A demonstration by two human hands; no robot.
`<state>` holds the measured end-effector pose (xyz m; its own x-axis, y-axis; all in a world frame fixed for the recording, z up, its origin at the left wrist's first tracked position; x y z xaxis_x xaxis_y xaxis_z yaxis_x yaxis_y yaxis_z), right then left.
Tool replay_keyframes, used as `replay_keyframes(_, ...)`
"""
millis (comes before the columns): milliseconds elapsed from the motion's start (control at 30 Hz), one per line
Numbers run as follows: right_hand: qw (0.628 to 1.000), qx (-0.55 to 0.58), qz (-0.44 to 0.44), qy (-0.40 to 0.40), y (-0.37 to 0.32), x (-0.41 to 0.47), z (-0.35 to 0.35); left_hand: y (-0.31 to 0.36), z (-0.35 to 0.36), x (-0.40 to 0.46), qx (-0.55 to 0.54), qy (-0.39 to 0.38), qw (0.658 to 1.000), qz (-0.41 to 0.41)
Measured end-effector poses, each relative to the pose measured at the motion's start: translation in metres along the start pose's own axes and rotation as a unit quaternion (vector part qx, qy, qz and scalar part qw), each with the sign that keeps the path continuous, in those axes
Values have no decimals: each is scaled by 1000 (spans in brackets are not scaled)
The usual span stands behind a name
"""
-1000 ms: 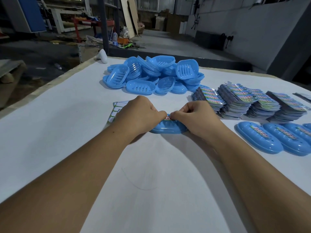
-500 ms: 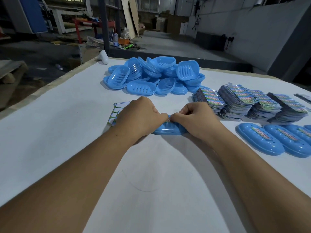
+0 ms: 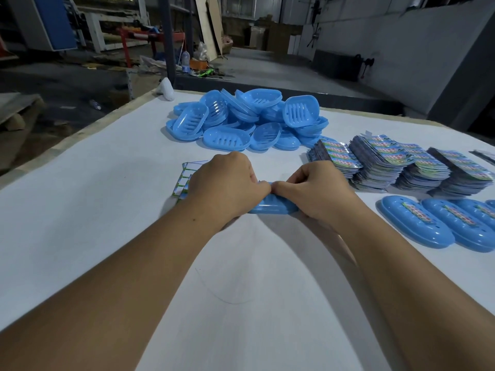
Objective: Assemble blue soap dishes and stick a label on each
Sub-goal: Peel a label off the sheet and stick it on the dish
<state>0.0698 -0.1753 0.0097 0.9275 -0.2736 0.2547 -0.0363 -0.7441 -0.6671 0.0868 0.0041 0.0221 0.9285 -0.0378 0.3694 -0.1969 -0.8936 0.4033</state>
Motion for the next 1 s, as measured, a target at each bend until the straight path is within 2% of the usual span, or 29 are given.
replay_keyframes(167,1000,17,14,-18,4,0,1,-2,-3,1,2,26,1000,7)
replay_keyframes(300,998,54,-14,0,3,1,1,-17,4,2,-61,-14,996,-57)
replay_keyframes(367,994,103,-21,9,2,2,-3,-24,2,5,-102,0,991,-84)
replay_keyframes(433,989,135,-41,-41,-3,-4,1,-27,-7,7,-117,32,988,-96)
replay_keyframes(500,985,99,-79,-117,-11,-15,11,-28,-13,9,-107,58,988,-92)
replay_keyframes(567,981,44,-115,-147,-17,-23,18,-27,-15,10,-103,78,988,-83)
replay_keyframes(667,983,-33,-144,-107,-25,-30,10,-26,-16,9,-104,96,987,-69)
replay_keyframes(767,982,-126,-132,-38,-22,-35,-14,-25,-18,9,-102,109,987,-59)
replay_keyframes(900,978,-204,-43,32,7,-41,-55,-23,-19,7,-105,107,988,-45)
replay_keyframes(1000,971,-229,41,46,40,-51,-77,-22,-16,6,-115,97,988,-37)
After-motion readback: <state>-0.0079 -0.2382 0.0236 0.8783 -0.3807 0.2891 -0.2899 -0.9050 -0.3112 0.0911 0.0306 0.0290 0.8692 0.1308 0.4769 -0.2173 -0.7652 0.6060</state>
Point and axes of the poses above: each hand's wrist, its own x-axis towards the middle knuckle, its own z-axis out of the palm, y = z × x, the point moved 8 cm from there along x, towards the middle knuckle, and after that the axes turned 6 degrees about y, right-handed, at the moved point
